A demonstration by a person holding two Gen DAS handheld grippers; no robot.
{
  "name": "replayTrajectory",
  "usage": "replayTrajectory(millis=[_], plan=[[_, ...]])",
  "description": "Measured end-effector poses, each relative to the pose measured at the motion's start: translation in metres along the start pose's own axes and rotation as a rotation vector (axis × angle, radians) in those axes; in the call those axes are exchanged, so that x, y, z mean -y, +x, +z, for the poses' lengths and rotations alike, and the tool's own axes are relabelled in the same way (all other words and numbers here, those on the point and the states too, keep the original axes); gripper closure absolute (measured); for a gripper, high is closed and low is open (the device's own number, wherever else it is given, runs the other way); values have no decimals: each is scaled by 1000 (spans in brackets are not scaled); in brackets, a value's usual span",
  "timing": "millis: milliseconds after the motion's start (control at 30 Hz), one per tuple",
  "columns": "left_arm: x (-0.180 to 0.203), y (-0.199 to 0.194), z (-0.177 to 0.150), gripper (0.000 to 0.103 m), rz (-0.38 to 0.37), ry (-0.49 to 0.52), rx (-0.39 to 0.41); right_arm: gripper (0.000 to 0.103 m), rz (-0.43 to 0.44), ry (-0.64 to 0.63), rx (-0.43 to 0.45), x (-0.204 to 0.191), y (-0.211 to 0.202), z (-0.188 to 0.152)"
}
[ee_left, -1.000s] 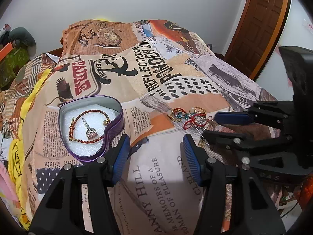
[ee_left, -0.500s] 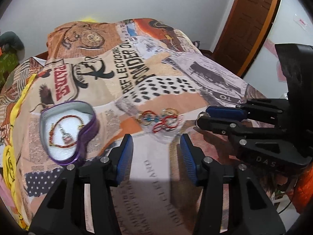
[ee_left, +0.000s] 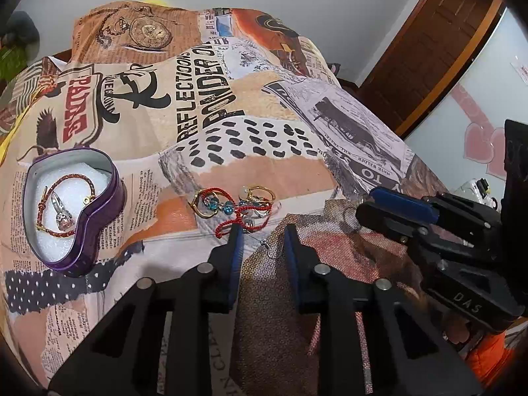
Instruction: Organize jewelry
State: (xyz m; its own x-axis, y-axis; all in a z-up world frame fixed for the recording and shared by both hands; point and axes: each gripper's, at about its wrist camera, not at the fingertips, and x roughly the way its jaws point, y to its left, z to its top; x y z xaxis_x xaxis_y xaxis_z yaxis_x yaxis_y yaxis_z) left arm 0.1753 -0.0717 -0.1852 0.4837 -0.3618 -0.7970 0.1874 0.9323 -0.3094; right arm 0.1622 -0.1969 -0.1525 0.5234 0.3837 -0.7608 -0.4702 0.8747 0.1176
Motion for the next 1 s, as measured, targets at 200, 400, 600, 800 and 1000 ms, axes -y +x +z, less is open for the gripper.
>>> replayTrajectory(millis=[200, 400, 600, 800, 1000], plan=[[4, -5, -10, 100, 52, 69, 4, 83, 9, 11, 13, 2, -3, -1], [9, -21, -17, 103, 107, 124, 44, 83, 13, 12, 24, -1, -7, 0], [7, -49, -14, 103, 130, 139, 117, 83, 19, 5, 40, -8, -13, 6], [4, -72, -6, 103, 137, 142, 177, 83, 27, -13, 53, -19, -15, 12], [-8, -89, 1, 103, 167, 123, 227, 83, 50, -30, 73, -32, -16, 21]])
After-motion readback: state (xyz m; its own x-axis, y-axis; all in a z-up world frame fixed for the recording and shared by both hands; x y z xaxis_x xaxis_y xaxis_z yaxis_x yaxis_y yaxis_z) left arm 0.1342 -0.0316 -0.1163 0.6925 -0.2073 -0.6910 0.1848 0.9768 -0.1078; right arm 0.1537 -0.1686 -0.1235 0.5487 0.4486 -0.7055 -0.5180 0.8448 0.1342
